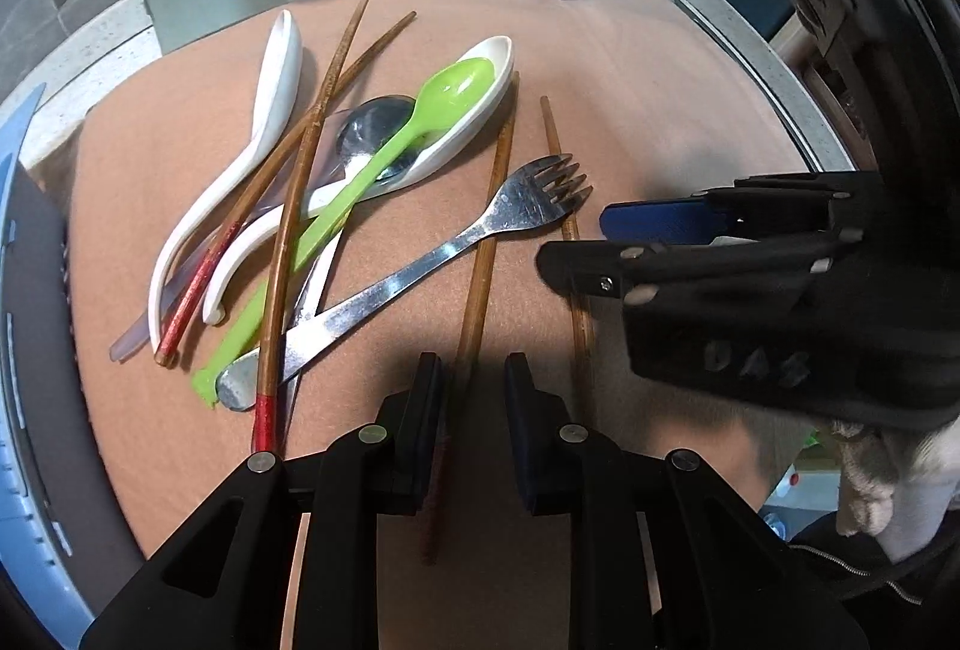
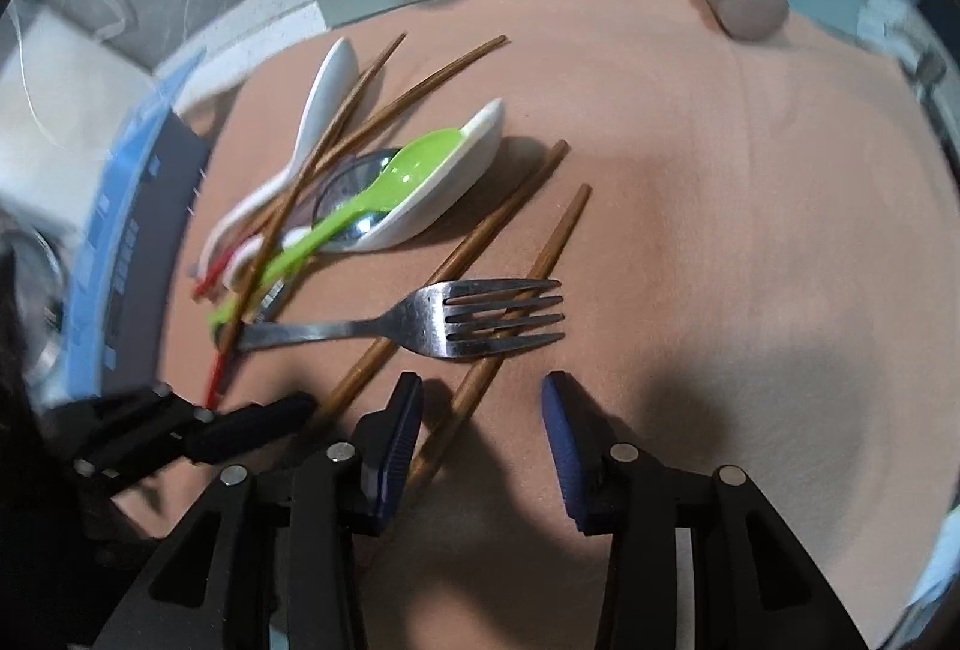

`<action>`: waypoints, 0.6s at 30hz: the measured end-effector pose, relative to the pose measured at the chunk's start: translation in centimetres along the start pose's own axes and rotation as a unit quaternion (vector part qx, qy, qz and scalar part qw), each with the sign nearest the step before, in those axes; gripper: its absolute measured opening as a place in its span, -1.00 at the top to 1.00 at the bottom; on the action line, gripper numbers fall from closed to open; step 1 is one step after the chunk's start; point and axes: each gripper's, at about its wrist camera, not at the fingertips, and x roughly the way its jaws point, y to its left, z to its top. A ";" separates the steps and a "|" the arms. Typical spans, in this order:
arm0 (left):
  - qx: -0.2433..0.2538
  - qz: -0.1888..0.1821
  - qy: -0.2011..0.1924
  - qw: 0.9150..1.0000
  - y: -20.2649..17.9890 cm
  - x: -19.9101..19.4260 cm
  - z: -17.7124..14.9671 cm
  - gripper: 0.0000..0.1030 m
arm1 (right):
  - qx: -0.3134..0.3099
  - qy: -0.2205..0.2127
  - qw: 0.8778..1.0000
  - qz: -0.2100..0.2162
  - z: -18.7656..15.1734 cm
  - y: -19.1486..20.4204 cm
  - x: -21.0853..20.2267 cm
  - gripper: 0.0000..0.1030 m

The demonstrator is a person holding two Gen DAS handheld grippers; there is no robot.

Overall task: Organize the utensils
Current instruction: 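Close the left tool on the red-tipped wooden chopsticks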

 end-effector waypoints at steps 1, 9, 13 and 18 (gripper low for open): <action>0.003 -0.001 0.000 1.000 0.0 0.0 0.0 0.62 | -0.009 0.000 1.000 -0.008 0.0 0.2 0.0 0.38; 0.024 -0.008 0.006 1.000 -0.5 0.2 0.6 0.61 | -0.018 0.012 0.999 -0.024 0.3 -0.7 -0.7 0.67; 0.039 0.001 0.010 0.999 -1.1 0.6 1.3 0.61 | 0.052 0.035 0.997 0.033 0.6 -3.1 -0.2 0.67; 0.055 0.012 0.016 0.998 -1.6 0.8 1.5 0.62 | 0.052 0.048 0.997 0.041 0.5 -2.4 -0.1 0.51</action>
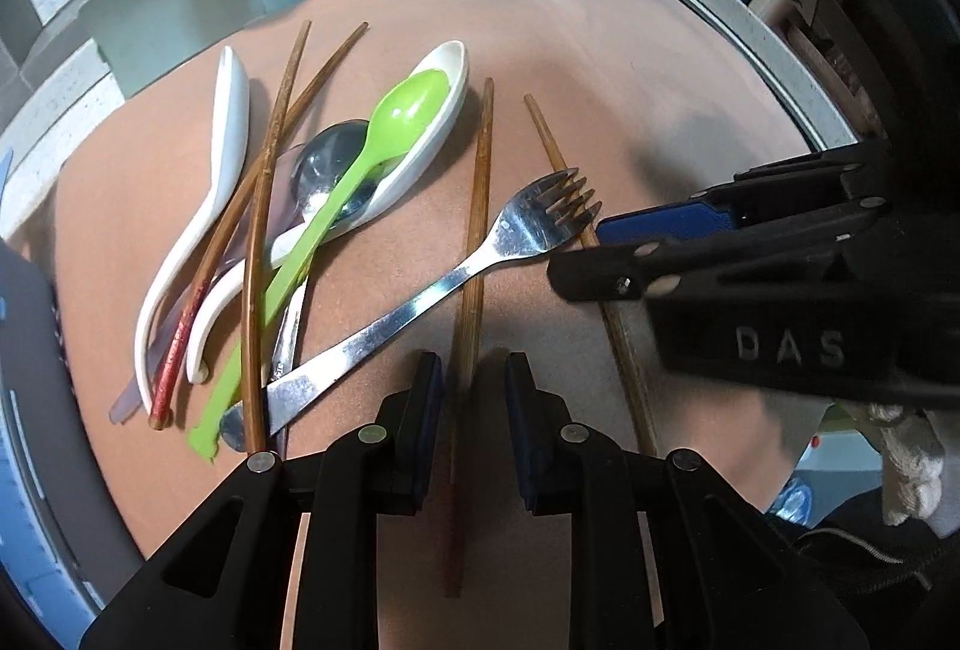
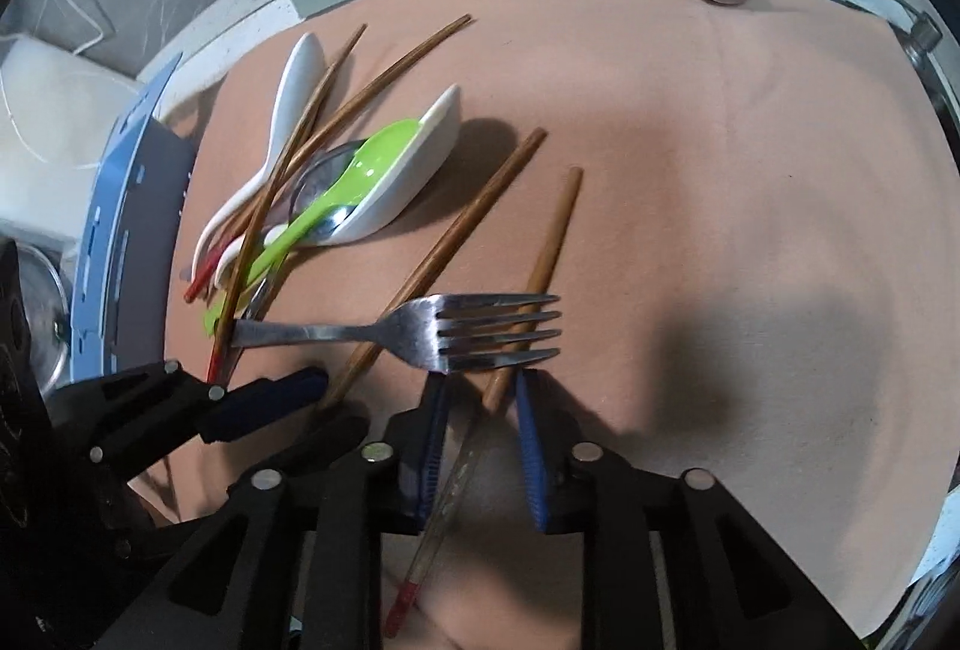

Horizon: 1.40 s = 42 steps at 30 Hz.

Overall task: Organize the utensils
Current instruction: 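Close the left tool on the red-tipped wooden chopsticks, then lift the chopsticks with the left tool and carry them over the blue basket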

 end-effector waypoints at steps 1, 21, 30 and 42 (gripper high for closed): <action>0.001 0.003 0.000 1.000 -0.1 0.0 0.0 0.67 | 0.006 0.002 1.000 -0.005 0.0 0.1 0.0 0.51; 0.042 0.004 0.046 0.998 -0.5 0.7 1.4 0.83 | 0.121 0.004 0.992 0.026 -1.8 -2.3 -0.2 0.88; 0.001 -0.066 0.048 0.997 0.5 0.3 2.4 0.89 | 0.168 -0.018 0.983 0.075 -3.2 -4.7 -1.3 0.88; -0.046 -0.160 0.028 0.986 -1.8 -0.2 2.4 0.88 | 0.204 -0.058 0.975 0.071 -4.8 -9.9 -4.9 0.88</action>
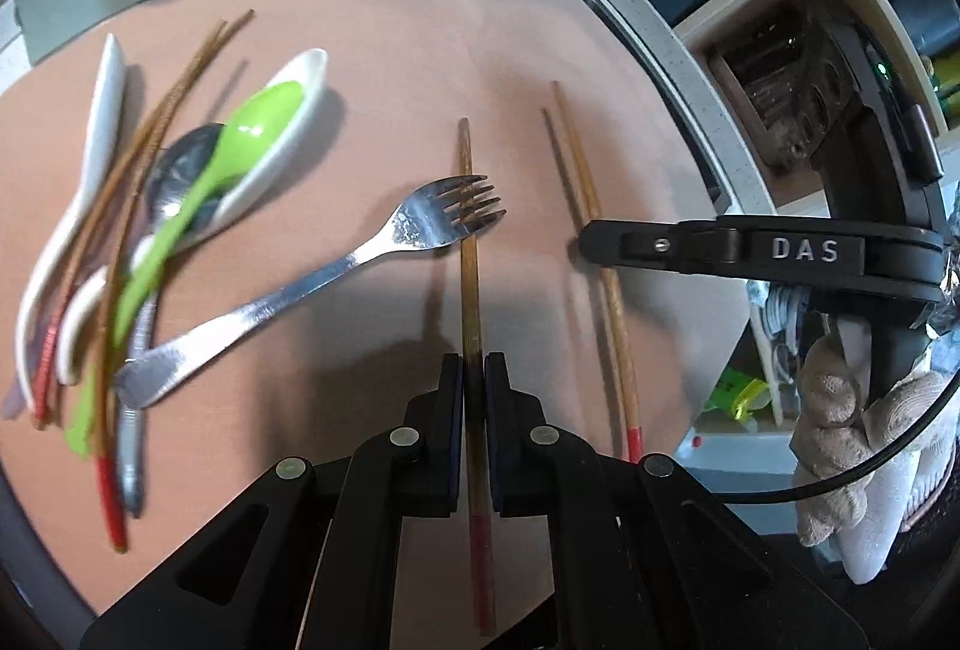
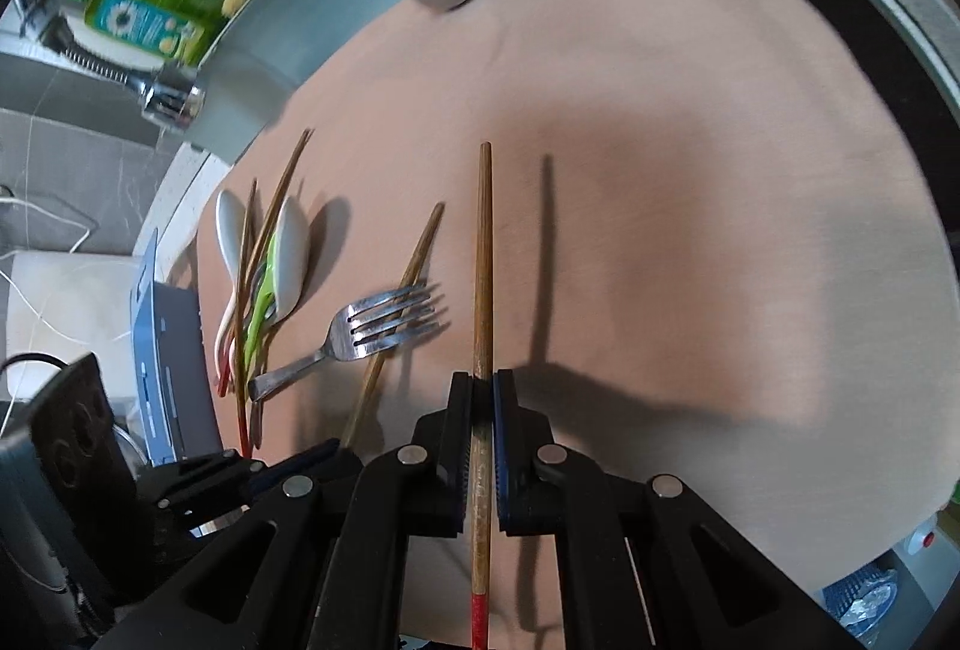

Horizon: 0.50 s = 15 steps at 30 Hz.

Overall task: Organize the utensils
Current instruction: 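Lift the chopsticks with the left tool and carry them over the blue basket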

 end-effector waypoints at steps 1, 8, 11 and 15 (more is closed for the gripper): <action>0.000 -0.005 -0.001 1.000 -0.2 0.0 -0.1 0.89 | 0.001 -0.004 1.000 0.000 0.0 -0.3 -0.4 0.88; -0.004 -0.046 -0.007 0.999 -2.2 1.5 0.9 0.88 | 0.002 -0.034 0.999 -0.015 0.9 -1.9 -2.9 0.88; -0.025 -0.069 -0.018 0.997 -2.2 1.3 1.8 0.88 | 0.007 -0.037 0.999 -0.012 1.3 -2.7 -3.7 0.88; -0.032 -0.110 -0.029 0.993 -3.0 0.2 2.1 0.89 | 0.011 -0.038 0.999 -0.002 1.5 -3.5 -4.5 0.88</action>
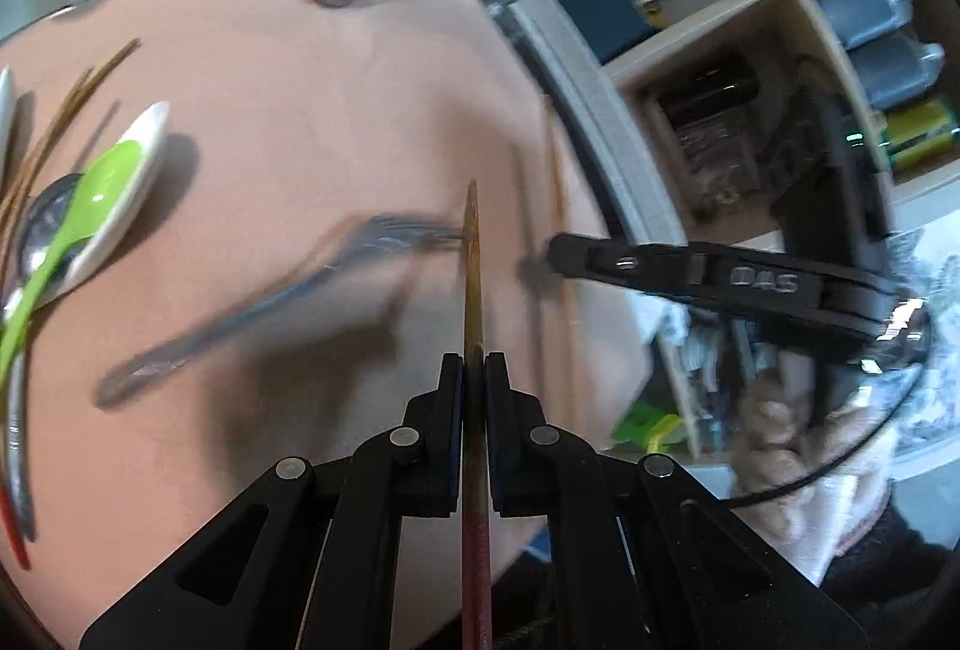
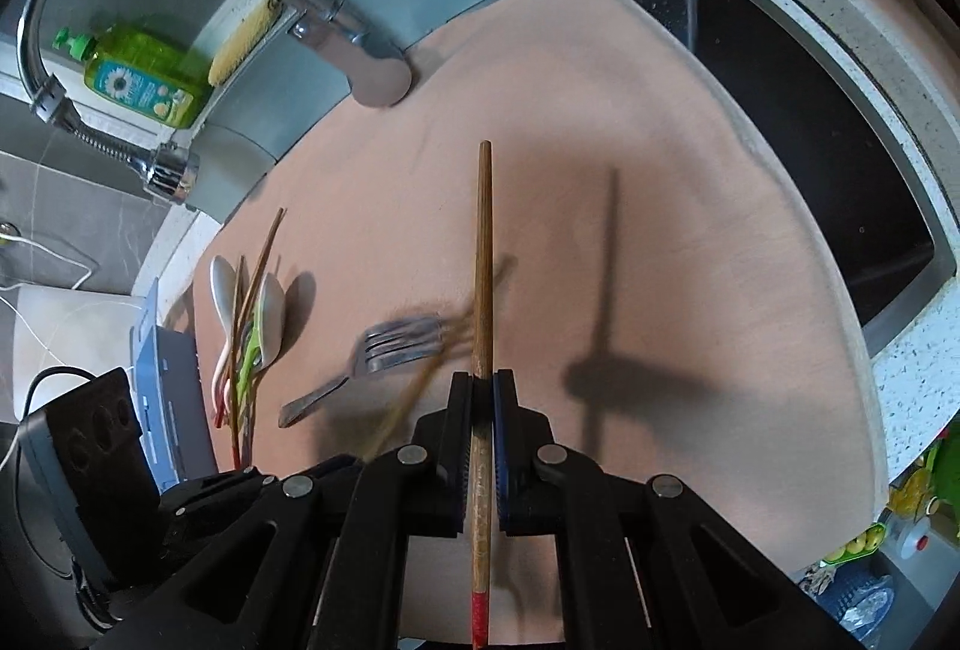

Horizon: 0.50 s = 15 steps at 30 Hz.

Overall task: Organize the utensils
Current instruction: 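Lift the chopsticks with the left tool and carry them over the blue basket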

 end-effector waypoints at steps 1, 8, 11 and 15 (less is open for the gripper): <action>-0.006 -0.010 -0.006 1.000 0.1 -0.5 -0.2 0.89 | 0.001 0.000 1.000 0.003 0.0 -0.1 -0.2 0.88; 0.008 0.000 -0.050 0.999 -2.1 -3.1 0.2 0.89 | -0.014 -0.006 1.000 0.021 0.3 0.3 -1.5 0.88; 0.008 0.016 -0.075 0.997 -2.2 -4.6 0.0 0.89 | -0.022 -0.007 0.999 0.032 0.6 0.9 -1.7 0.88; -0.011 0.030 -0.105 0.994 -1.0 -6.7 -0.7 0.89 | -0.043 -0.001 0.998 0.053 0.8 2.9 -1.5 0.88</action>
